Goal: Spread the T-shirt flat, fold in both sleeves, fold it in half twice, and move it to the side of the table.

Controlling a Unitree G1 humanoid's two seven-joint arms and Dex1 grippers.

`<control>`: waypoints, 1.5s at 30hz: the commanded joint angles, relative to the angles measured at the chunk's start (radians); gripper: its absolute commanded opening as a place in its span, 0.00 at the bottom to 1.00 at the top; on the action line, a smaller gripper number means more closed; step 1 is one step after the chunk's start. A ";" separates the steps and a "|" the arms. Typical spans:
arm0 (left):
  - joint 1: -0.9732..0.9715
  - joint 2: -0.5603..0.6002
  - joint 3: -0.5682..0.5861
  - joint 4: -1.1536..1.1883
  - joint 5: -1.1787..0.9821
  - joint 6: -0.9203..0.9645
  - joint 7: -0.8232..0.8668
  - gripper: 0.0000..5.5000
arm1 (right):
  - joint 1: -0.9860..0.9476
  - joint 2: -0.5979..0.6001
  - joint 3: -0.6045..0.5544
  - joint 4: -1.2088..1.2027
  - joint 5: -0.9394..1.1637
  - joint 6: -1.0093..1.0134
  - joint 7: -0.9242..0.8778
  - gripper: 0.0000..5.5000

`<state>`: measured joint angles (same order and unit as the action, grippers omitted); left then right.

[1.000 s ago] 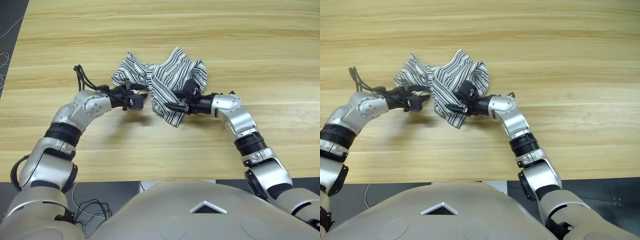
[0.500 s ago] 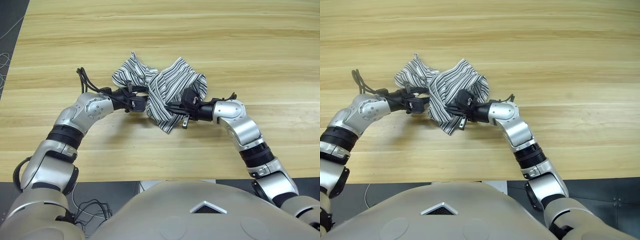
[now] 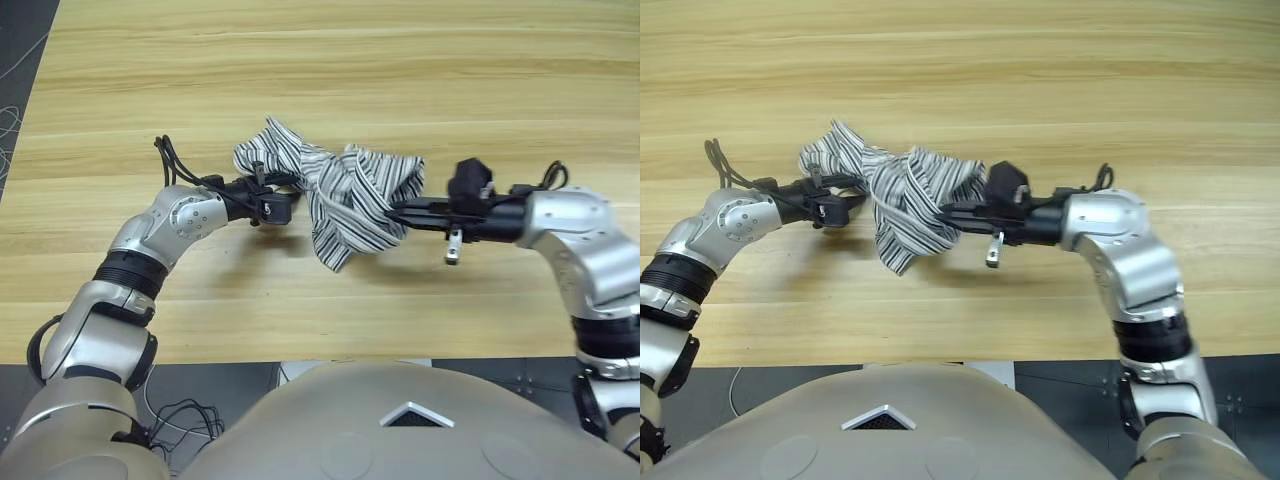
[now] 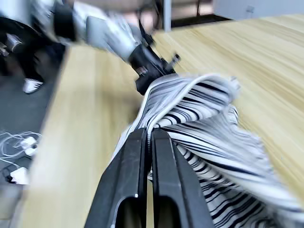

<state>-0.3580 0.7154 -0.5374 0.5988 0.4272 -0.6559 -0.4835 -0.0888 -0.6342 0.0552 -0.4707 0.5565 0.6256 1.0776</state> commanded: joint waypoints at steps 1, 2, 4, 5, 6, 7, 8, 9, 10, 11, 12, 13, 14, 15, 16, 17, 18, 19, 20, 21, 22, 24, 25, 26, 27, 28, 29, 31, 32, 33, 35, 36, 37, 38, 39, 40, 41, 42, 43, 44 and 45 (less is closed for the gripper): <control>0.068 0.001 -0.044 0.050 0.056 0.042 -0.077 0.26 | -0.005 -0.058 -0.119 0.004 0.124 0.054 0.029 0.02; 0.066 0.001 -0.044 0.051 0.056 0.040 -0.078 0.26 | 0.005 -0.071 -0.129 0.015 0.131 0.048 0.043 0.02; 0.065 0.004 -0.042 0.051 0.056 0.040 -0.080 0.26 | 0.017 -0.080 -0.140 0.057 0.141 0.044 0.055 0.02; 0.063 0.006 -0.041 0.053 0.056 0.039 -0.080 0.26 | 0.020 -0.080 -0.146 0.085 0.139 0.040 0.056 0.02; 0.063 0.010 -0.040 0.057 0.057 0.038 -0.079 0.26 | 0.010 -0.078 -0.175 0.146 0.153 0.043 0.059 0.02; 0.062 0.013 -0.039 0.061 0.057 0.037 -0.079 0.26 | -0.010 -0.069 -0.211 0.206 0.175 0.054 0.045 0.02; 0.063 0.016 -0.037 0.063 0.057 0.036 -0.080 0.26 | -0.035 -0.056 -0.246 0.256 0.203 0.077 0.015 0.02; 0.063 0.020 -0.035 0.064 0.057 0.035 -0.080 0.26 | -0.093 -0.021 -0.295 0.326 0.246 0.122 -0.064 0.02; 0.062 0.022 -0.034 0.065 0.057 0.034 -0.081 0.26 | -0.152 0.016 -0.338 0.390 0.279 0.160 -0.153 0.02; 0.063 0.023 -0.031 0.065 0.057 0.035 -0.080 0.26 | -0.222 0.060 -0.381 0.471 0.293 0.178 -0.264 0.02; 0.063 0.021 -0.030 0.064 0.056 0.036 -0.080 0.26 | -0.289 0.102 -0.426 0.561 0.296 0.181 -0.380 0.02; 0.063 0.017 -0.030 0.064 0.057 0.036 -0.079 0.26 | -0.335 0.131 -0.457 0.629 0.286 0.170 -0.467 0.02; 0.064 0.014 -0.029 0.064 0.057 0.035 -0.080 0.26 | -0.372 0.157 -0.487 0.686 0.281 0.154 -0.544 0.02; 0.064 0.012 -0.029 0.064 0.057 0.034 -0.080 0.26 | -0.397 0.174 -0.511 0.727 0.278 0.140 -0.600 0.02; 0.065 0.011 -0.028 0.064 0.056 0.033 -0.081 0.26 | -0.424 0.190 -0.540 0.770 0.278 0.119 -0.655 0.02; 0.066 0.010 -0.027 0.064 0.056 0.033 -0.081 0.26 | -0.453 0.206 -0.571 0.821 0.276 0.092 -0.715 0.02; 0.067 0.010 -0.026 0.065 0.054 0.031 -0.080 0.26 | -0.481 0.225 -0.600 0.876 0.266 0.051 -0.781 0.02; 0.068 0.010 -0.026 0.066 0.052 0.030 -0.080 0.26 | -0.503 0.238 -0.615 0.927 0.253 0.016 -0.821 0.02; 0.069 0.010 -0.025 0.065 0.051 0.030 -0.080 0.26 | -0.518 0.247 -0.620 0.970 0.237 -0.013 -0.842 0.02; 0.071 0.010 -0.023 0.064 0.050 0.030 -0.079 0.26 | -0.532 0.254 -0.614 1.025 0.215 -0.042 -0.851 0.02; 0.074 0.009 -0.023 0.062 0.049 0.030 -0.079 0.26 | -0.543 0.260 -0.605 1.080 0.193 -0.069 -0.854 0.02; 0.089 0.007 -0.019 0.029 0.033 0.026 -0.088 0.26 | -0.565 0.270 -0.591 1.223 0.129 -0.159 -0.879 0.02; 0.100 0.004 -0.017 -0.002 0.014 0.020 -0.098 0.26 | -0.577 0.273 -0.586 1.293 0.102 -0.200 -0.888 0.02; 0.111 -0.007 -0.014 -0.049 -0.017 0.019 -0.115 0.26 | -0.591 0.276 -0.586 1.365 0.079 -0.244 -0.897 0.02; 0.119 -0.016 -0.014 -0.089 -0.041 0.018 -0.129 0.26 | -0.607 0.279 -0.584 1.421 0.062 -0.277 -0.890 0.02; 0.129 -0.025 -0.011 -0.129 -0.061 0.024 -0.139 0.26 | -0.633 0.287 -0.581 1.473 0.049 -0.313 -0.873 0.06; 0.134 -0.032 -0.009 -0.156 -0.072 0.031 -0.147 0.26 | -0.655 0.292 -0.578 1.512 0.039 -0.339 -0.854 0.09; 0.139 -0.039 -0.003 -0.178 -0.070 0.044 -0.153 0.26 | -0.697 0.300 -0.579 1.573 0.023 -0.389 -0.846 0.16; 0.139 -0.041 0.001 -0.181 -0.065 0.048 -0.153 0.26 | -0.712 0.301 -0.581 1.592 0.012 -0.421 -0.856 0.18; 0.143 -0.045 0.004 -0.186 -0.064 0.050 -0.153 0.26 | -0.723 0.299 -0.575 1.598 -0.009 -0.473 -0.870 0.22; 0.152 -0.051 0.007 -0.197 -0.063 0.056 -0.153 0.26 | -0.736 0.291 -0.560 1.576 -0.045 -0.560 -0.875 0.27; 0.158 -0.053 0.007 -0.203 -0.062 0.058 -0.153 0.26 | -0.735 0.286 -0.553 1.538 -0.063 -0.599 -0.881 0.27; 0.165 -0.054 0.007 -0.209 -0.061 0.063 -0.153 0.26 | -0.733 0.282 -0.550 1.506 -0.076 -0.630 -0.890 0.27; 0.170 -0.054 0.009 -0.212 -0.061 0.065 -0.153 0.26 | -0.727 0.278 -0.550 1.462 -0.086 -0.656 -0.906 0.27; 0.174 -0.055 0.010 -0.216 -0.060 0.070 -0.152 0.26 | -0.725 0.275 -0.552 1.432 -0.091 -0.674 -0.920 0.27; 0.177 -0.056 0.013 -0.218 -0.059 0.072 -0.152 0.26 | -0.721 0.273 -0.553 1.402 -0.095 -0.681 -0.932 0.27; 0.178 -0.058 0.014 -0.219 -0.058 0.075 -0.151 0.26 | -0.717 0.274 -0.554 1.370 -0.096 -0.677 -0.942 0.27; 0.179 -0.061 0.015 -0.221 -0.057 0.077 -0.151 0.26 | -0.710 0.277 -0.551 1.336 -0.098 -0.667 -0.952 0.27; 0.180 -0.063 0.017 -0.222 -0.057 0.079 -0.150 0.26 | -0.705 0.279 -0.547 1.311 -0.100 -0.657 -0.960 0.27; 0.181 -0.065 0.018 -0.224 -0.057 0.082 -0.149 0.26 | -0.699 0.280 -0.538 1.289 -0.107 -0.646 -0.967 0.27; 0.182 -0.066 0.019 -0.226 -0.057 0.084 -0.149 0.26 | -0.685 0.284 -0.524 1.253 -0.117 -0.634 -0.973 0.27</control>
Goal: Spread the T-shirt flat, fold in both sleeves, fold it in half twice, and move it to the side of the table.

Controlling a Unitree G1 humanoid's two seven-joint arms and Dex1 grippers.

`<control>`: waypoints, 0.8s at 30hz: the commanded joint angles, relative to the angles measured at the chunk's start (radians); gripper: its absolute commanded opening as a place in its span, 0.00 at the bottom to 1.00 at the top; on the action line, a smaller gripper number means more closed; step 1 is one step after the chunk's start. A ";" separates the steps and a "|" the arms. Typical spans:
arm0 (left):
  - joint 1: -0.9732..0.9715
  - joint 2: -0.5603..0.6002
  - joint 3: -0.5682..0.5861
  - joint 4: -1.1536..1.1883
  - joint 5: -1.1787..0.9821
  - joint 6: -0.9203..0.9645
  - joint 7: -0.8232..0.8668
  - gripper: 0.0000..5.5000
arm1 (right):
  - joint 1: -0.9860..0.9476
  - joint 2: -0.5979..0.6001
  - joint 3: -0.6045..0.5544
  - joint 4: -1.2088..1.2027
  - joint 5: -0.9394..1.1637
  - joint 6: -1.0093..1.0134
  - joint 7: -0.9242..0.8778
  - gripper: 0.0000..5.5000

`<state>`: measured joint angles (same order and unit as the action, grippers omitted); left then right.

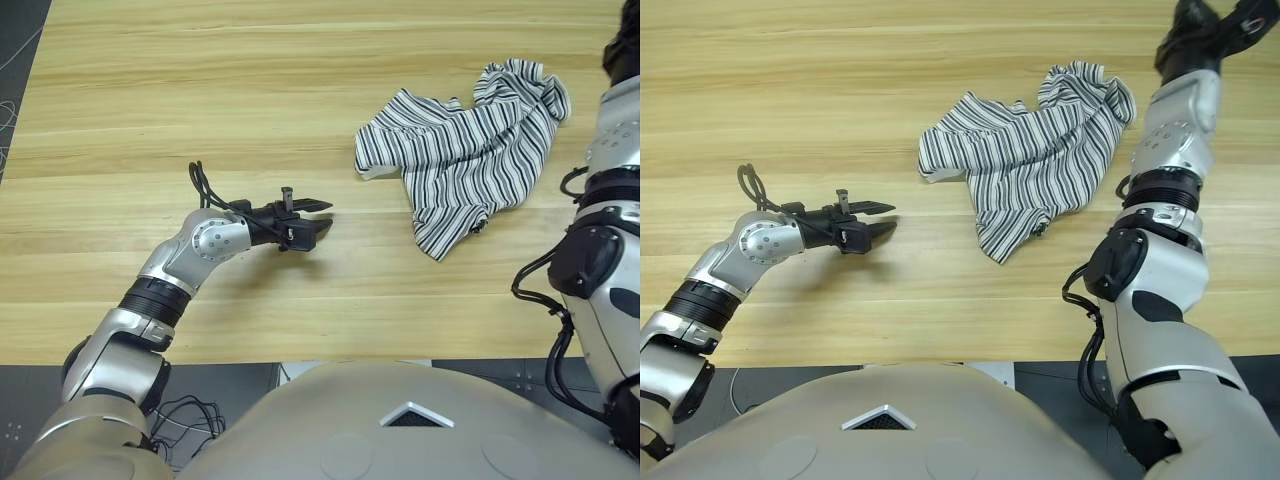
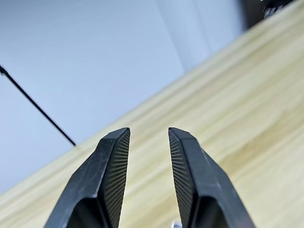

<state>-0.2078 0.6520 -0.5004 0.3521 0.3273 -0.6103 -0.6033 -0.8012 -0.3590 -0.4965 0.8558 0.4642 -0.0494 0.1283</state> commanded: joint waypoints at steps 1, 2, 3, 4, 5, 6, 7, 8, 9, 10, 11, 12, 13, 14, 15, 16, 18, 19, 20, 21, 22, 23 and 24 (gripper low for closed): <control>0.035 -0.003 -0.016 0.019 0.043 0.040 -0.028 0.26 | 0.054 0.013 0.053 -0.131 -0.036 0.067 -0.014 0.27; 0.038 -0.003 -0.014 0.016 0.041 0.042 -0.027 0.26 | 0.108 0.019 0.109 -0.241 -0.027 0.149 0.041 0.27; 0.042 -0.003 -0.011 0.012 0.038 0.043 -0.026 0.26 | 0.195 0.011 0.197 -0.406 0.005 0.259 0.140 0.27; 0.044 -0.002 -0.008 0.009 0.036 0.044 -0.027 0.26 | 0.275 -0.007 0.274 -0.550 0.027 0.352 0.220 0.27; 0.045 0.000 -0.006 0.009 0.035 0.043 -0.027 0.26 | 0.373 -0.062 0.369 -0.717 0.057 0.453 0.324 0.31; 0.047 0.001 -0.004 0.007 0.034 0.045 -0.027 0.26 | 0.458 -0.134 0.445 -0.865 0.102 0.546 0.425 0.34; 0.047 0.001 -0.002 0.005 0.033 0.046 -0.027 0.26 | 0.518 -0.189 0.486 -0.973 0.138 0.620 0.494 0.37; 0.046 0.000 -0.002 0.003 0.032 0.049 -0.027 0.26 | 0.560 -0.230 0.502 -1.052 0.173 0.675 0.549 0.41; 0.046 -0.002 -0.001 0.001 0.031 0.051 -0.027 0.26 | 0.585 -0.259 0.495 -1.098 0.204 0.716 0.582 0.45; 0.045 -0.003 -0.001 -0.001 0.031 0.052 -0.028 0.26 | 0.598 -0.273 0.485 -1.123 0.222 0.741 0.599 0.48; 0.045 -0.004 0.000 -0.002 0.031 0.053 -0.028 0.26 | 0.610 -0.290 0.475 -1.140 0.230 0.754 0.620 0.51; 0.045 -0.006 0.000 -0.003 0.030 0.054 -0.030 0.26 | 0.619 -0.301 0.459 -1.150 0.239 0.764 0.632 0.54; 0.046 -0.007 0.001 -0.004 0.030 0.055 -0.031 0.26 | 0.626 -0.308 0.443 -1.158 0.251 0.777 0.640 0.57; 0.047 -0.007 0.001 -0.006 0.030 0.056 -0.032 0.26 | 0.636 -0.317 0.430 -1.168 0.261 0.784 0.651 0.57; 0.050 -0.005 0.003 -0.009 0.029 0.058 -0.033 0.26 | 0.646 -0.325 0.423 -1.181 0.268 0.790 0.659 0.57; 0.053 -0.004 0.004 -0.012 0.029 0.060 -0.033 0.26 | 0.660 -0.329 0.421 -1.198 0.272 0.794 0.670 0.57; 0.058 0.000 0.009 -0.019 0.027 0.063 -0.035 0.26 | 0.720 -0.340 0.462 -1.248 0.247 0.783 0.695 0.57; 0.061 0.001 0.011 -0.021 0.026 0.064 -0.035 0.26 | 0.753 -0.343 0.495 -1.269 0.223 0.772 0.703 0.57; 0.065 0.003 0.014 -0.026 0.026 0.065 -0.036 0.26 | 0.786 -0.344 0.545 -1.279 0.176 0.747 0.705 0.57; 0.068 0.004 0.017 -0.028 0.025 0.066 -0.036 0.26 | 0.813 -0.339 0.585 -1.282 0.142 0.732 0.701 0.57; 0.070 0.004 0.018 -0.029 0.025 0.067 -0.037 0.26 | 0.842 -0.325 0.634 -1.278 0.100 0.714 0.689 0.57; 0.071 0.004 0.019 -0.028 0.025 0.068 -0.038 0.26 | 0.862 -0.311 0.674 -1.273 0.066 0.700 0.677 0.57; 0.071 0.004 0.019 -0.028 0.024 0.068 -0.038 0.26 | 0.880 -0.295 0.709 -1.265 0.036 0.688 0.664 0.57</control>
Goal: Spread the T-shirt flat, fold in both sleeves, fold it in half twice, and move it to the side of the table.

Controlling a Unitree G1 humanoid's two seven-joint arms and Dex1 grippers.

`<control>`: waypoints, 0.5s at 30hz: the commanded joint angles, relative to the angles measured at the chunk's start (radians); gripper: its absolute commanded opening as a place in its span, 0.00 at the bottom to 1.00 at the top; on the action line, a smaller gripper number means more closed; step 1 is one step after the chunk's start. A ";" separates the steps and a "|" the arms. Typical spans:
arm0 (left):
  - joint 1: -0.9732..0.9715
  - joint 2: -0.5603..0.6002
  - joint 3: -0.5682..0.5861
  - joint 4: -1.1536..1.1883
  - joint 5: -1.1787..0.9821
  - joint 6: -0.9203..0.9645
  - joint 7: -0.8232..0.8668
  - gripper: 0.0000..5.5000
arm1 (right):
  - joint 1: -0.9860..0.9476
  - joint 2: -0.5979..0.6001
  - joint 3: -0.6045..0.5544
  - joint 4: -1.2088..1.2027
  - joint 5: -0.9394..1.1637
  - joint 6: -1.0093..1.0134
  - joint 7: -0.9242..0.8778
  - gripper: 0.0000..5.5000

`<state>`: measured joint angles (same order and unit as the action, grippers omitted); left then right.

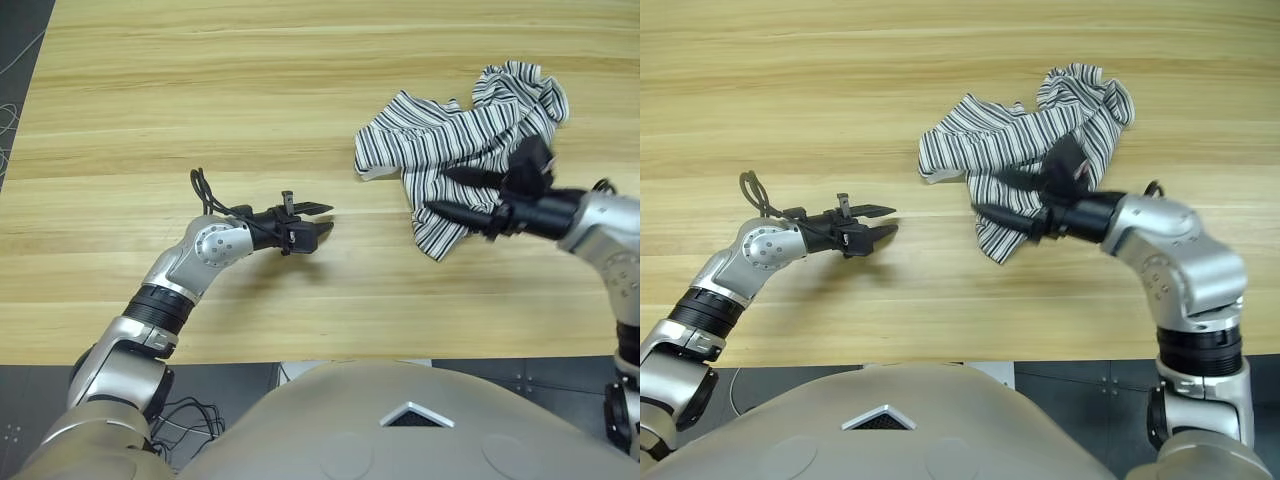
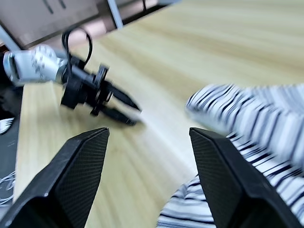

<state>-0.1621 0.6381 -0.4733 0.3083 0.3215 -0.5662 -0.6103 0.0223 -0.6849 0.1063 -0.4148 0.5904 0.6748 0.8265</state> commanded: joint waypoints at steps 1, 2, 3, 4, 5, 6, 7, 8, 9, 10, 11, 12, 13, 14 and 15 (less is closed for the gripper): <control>0.026 0.017 -0.007 0.017 0.031 0.023 -0.031 0.26 | 0.072 0.047 0.141 0.019 -0.124 -0.054 -0.046 0.57; 0.027 0.017 -0.007 0.018 0.032 0.023 -0.030 0.26 | 0.081 0.060 0.161 0.031 -0.144 -0.065 -0.058 0.57; 0.028 0.017 -0.006 0.017 0.032 0.024 -0.030 0.26 | 0.083 0.071 0.172 0.043 -0.159 -0.074 -0.066 0.57; 0.029 0.016 -0.005 0.016 0.032 0.024 -0.030 0.26 | 0.083 0.079 0.179 0.052 -0.174 -0.084 -0.072 0.57; 0.030 0.016 -0.005 0.016 0.032 0.024 -0.030 0.26 | 0.083 0.084 0.182 0.060 -0.186 -0.093 -0.076 0.57; 0.032 0.017 -0.004 0.015 0.032 0.024 -0.030 0.26 | 0.082 0.090 0.181 0.070 -0.199 -0.104 -0.083 0.57; 0.034 0.019 -0.004 0.014 0.032 0.023 -0.030 0.26 | 0.080 0.092 0.180 0.080 -0.217 -0.118 -0.090 0.57; 0.037 0.020 -0.002 0.012 0.032 0.025 -0.030 0.26 | 0.078 0.092 0.178 0.089 -0.229 -0.129 -0.093 0.57; 0.039 0.020 -0.001 0.010 0.033 0.026 -0.029 0.26 | 0.075 0.092 0.175 0.095 -0.238 -0.137 -0.094 0.57; 0.041 0.020 0.000 0.008 0.033 0.027 -0.029 0.26 | 0.074 0.089 0.170 0.098 -0.243 -0.142 -0.092 0.57; 0.042 0.020 0.000 0.007 0.033 0.028 -0.029 0.26 | 0.072 0.087 0.163 0.098 -0.244 -0.145 -0.088 0.57; 0.043 0.020 0.001 0.006 0.033 0.029 -0.029 0.26 | 0.072 0.086 0.157 0.096 -0.245 -0.147 -0.086 0.57; 0.042 0.019 0.001 0.007 0.033 0.029 -0.030 0.26 | 0.070 0.083 0.152 0.094 -0.246 -0.149 -0.083 0.57; 0.041 0.019 0.001 0.007 0.034 0.030 -0.030 0.26 | 0.070 0.081 0.146 0.089 -0.244 -0.149 -0.080 0.57; 0.040 0.018 0.001 0.007 0.034 0.030 -0.030 0.26 | 0.070 0.079 0.140 0.084 -0.244 -0.150 -0.079 0.57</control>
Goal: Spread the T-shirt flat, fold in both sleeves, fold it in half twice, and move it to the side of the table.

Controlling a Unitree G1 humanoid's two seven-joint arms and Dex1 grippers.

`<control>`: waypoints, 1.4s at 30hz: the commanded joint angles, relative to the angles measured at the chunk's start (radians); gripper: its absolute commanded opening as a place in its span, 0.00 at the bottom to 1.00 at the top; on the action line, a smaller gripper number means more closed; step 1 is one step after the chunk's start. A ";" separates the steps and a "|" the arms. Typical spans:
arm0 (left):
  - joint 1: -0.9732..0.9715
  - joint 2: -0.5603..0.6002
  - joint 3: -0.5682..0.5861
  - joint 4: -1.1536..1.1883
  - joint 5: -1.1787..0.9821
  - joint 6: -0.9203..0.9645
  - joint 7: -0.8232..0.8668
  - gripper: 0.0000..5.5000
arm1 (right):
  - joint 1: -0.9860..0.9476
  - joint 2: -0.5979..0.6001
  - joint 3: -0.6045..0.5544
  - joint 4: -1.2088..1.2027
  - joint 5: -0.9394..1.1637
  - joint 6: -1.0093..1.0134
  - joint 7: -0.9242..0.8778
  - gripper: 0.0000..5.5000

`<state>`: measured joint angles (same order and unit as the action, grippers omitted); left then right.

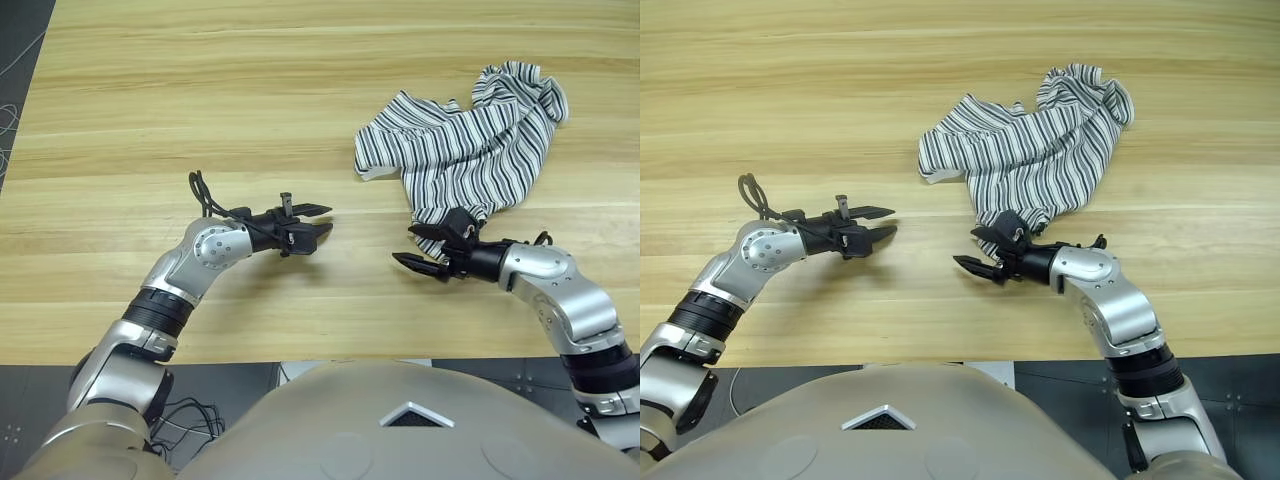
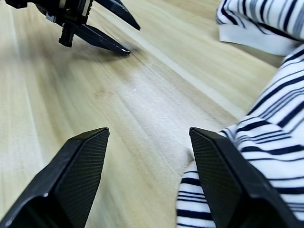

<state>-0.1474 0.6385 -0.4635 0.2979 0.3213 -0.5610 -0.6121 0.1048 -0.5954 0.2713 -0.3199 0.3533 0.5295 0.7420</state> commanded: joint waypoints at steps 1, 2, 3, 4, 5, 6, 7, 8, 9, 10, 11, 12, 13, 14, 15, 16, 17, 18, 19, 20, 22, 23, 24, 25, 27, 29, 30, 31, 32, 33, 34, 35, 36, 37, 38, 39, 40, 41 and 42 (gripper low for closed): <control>0.025 0.018 -0.009 0.017 0.035 0.025 -0.029 0.26 | -0.012 -0.012 -0.030 -0.015 -0.006 -0.004 0.007 0.57; 0.025 0.018 -0.010 0.017 0.035 0.025 -0.029 0.26 | -0.012 -0.013 -0.035 -0.018 -0.007 -0.004 0.008 0.57; 0.025 0.018 -0.010 0.016 0.035 0.025 -0.029 0.26 | -0.014 -0.013 -0.040 -0.020 -0.008 -0.004 0.007 0.57; 0.025 0.018 -0.010 0.016 0.035 0.026 -0.029 0.26 | -0.017 -0.013 -0.046 -0.020 -0.009 -0.004 0.007 0.57; 0.025 0.018 -0.010 0.016 0.036 0.026 -0.029 0.26 | -0.020 -0.012 -0.051 -0.020 -0.009 -0.004 0.006 0.57; 0.026 0.018 -0.010 0.016 0.036 0.026 -0.029 0.26 | -0.024 -0.011 -0.055 -0.019 -0.011 -0.004 0.004 0.57; 0.026 0.018 -0.010 0.016 0.036 0.026 -0.029 0.26 | -0.027 -0.010 -0.057 -0.017 -0.014 -0.005 0.002 0.57; 0.025 0.017 -0.010 0.018 0.036 0.026 -0.028 0.26 | -0.032 -0.009 -0.056 -0.009 -0.019 -0.008 0.002 0.57; 0.024 0.016 -0.011 0.019 0.037 0.026 -0.028 0.26 | -0.034 -0.009 -0.052 0.000 -0.029 -0.011 0.003 0.57; 0.023 0.015 -0.011 0.020 0.037 0.026 -0.027 0.26 | -0.036 -0.009 -0.044 0.013 -0.045 -0.021 0.001 0.57; 0.023 0.015 -0.011 0.020 0.038 0.026 -0.027 0.26 | -0.037 -0.009 -0.040 0.022 -0.058 -0.028 0.000 0.57; 0.023 0.014 -0.011 0.021 0.038 0.026 -0.026 0.26 | -0.040 -0.007 -0.035 0.036 -0.076 -0.041 -0.006 0.57; 0.024 0.013 -0.013 0.021 0.039 0.026 -0.026 0.26 | -0.047 -0.002 -0.030 0.058 -0.102 -0.057 -0.016 0.57; 0.025 0.011 -0.015 0.022 0.041 0.026 -0.025 0.26 | -0.052 0.000 -0.022 0.080 -0.123 -0.072 -0.021 0.57; 0.026 0.010 -0.017 0.023 0.042 0.026 -0.024 0.26 | -0.055 0.002 -0.013 0.099 -0.145 -0.086 -0.024 0.57; 0.027 0.009 -0.018 0.024 0.043 0.026 -0.024 0.26 | -0.056 0.003 -0.003 0.115 -0.158 -0.097 -0.023 0.57; 0.027 0.008 -0.019 0.025 0.043 0.026 -0.024 0.26 | -0.056 0.004 0.003 0.124 -0.167 -0.103 -0.020 0.57; 0.027 0.008 -0.019 0.024 0.043 0.026 -0.025 0.26 | -0.054 0.007 0.007 0.131 -0.173 -0.109 -0.019 0.57; 0.028 0.008 -0.019 0.023 0.043 0.026 -0.026 0.26 | -0.054 0.009 0.010 0.138 -0.179 -0.113 -0.017 0.57; 0.028 0.008 -0.020 0.023 0.043 0.027 -0.026 0.26 | -0.054 0.012 0.015 0.148 -0.189 -0.121 -0.017 0.57; 0.032 0.010 -0.019 0.020 0.043 0.027 -0.025 0.26 | -0.052 0.016 0.027 0.165 -0.204 -0.134 -0.017 0.57; 0.035 0.011 -0.019 0.018 0.042 0.027 -0.025 0.26 | -0.049 0.018 0.034 0.169 -0.210 -0.138 -0.015 0.57; 0.037 0.012 -0.018 0.016 0.042 0.027 -0.025 0.26 | -0.046 0.019 0.044 0.172 -0.218 -0.142 -0.011 0.57; 0.038 0.012 -0.018 0.016 0.042 0.027 -0.024 0.26 | -0.043 0.018 0.057 0.178 -0.232 -0.150 -0.009 0.57; 0.041 0.013 -0.017 0.012 0.041 0.028 -0.025 0.26 | -0.039 0.012 0.076 0.190 -0.260 -0.170 -0.012 0.57; 0.044 0.013 -0.015 0.010 0.041 0.030 -0.024 0.26 | -0.041 0.004 0.091 0.210 -0.294 -0.194 -0.018 0.57; 0.045 0.013 -0.014 0.009 0.042 0.030 -0.024 0.26 | -0.043 -0.001 0.096 0.224 -0.309 -0.203 -0.022 0.57; 0.046 0.014 -0.014 0.007 0.042 0.031 -0.025 0.26 | -0.043 -0.004 0.098 0.232 -0.319 -0.207 -0.025 0.57; 0.046 0.015 -0.013 0.005 0.042 0.031 -0.026 0.26 | -0.042 -0.005 0.097 0.236 -0.324 -0.207 -0.028 0.57; 0.047 0.015 -0.013 0.004 0.042 0.032 -0.026 0.26 | -0.042 -0.004 0.095 0.238 -0.327 -0.207 -0.030 0.57; 0.047 0.016 -0.012 0.004 0.043 0.032 -0.026 0.26 | -0.042 -0.003 0.093 0.237 -0.327 -0.205 -0.031 0.53; 0.048 0.016 -0.012 0.003 0.043 0.032 -0.026 0.26 | -0.042 -0.003 0.091 0.236 -0.327 -0.203 -0.032 0.52; 0.047 0.016 -0.012 0.003 0.043 0.032 -0.026 0.26 | -0.042 -0.004 0.091 0.236 -0.328 -0.203 -0.033 0.49; 0.047 0.016 -0.012 0.003 0.043 0.031 -0.026 0.26 | -0.043 -0.005 0.090 0.236 -0.331 -0.203 -0.036 0.45; 0.047 0.016 -0.012 0.002 0.044 0.031 -0.025 0.26 | -0.043 -0.006 0.090 0.238 -0.334 -0.204 -0.038 0.42; 0.047 0.016 -0.012 0.002 0.044 0.031 -0.025 0.26 | -0.044 -0.007 0.090 0.240 -0.337 -0.206 -0.041 0.41; 0.047 0.016 -0.012 0.001 0.044 0.031 -0.025 0.26 | -0.044 -0.008 0.089 0.242 -0.339 -0.208 -0.042 0.37; 0.047 0.016 -0.011 0.001 0.045 0.032 -0.025 0.26 | -0.044 -0.008 0.090 0.242 -0.341 -0.209 -0.042 0.35; 0.047 0.016 -0.011 0.000 0.045 0.033 -0.026 0.26 | -0.043 -0.009 0.090 0.241 -0.342 -0.210 -0.042 0.33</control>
<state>-0.1271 0.6382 -0.4597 0.2811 0.3277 -0.5559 -0.6112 0.0314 -0.5809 0.3466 -0.1249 0.0683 0.2846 0.7067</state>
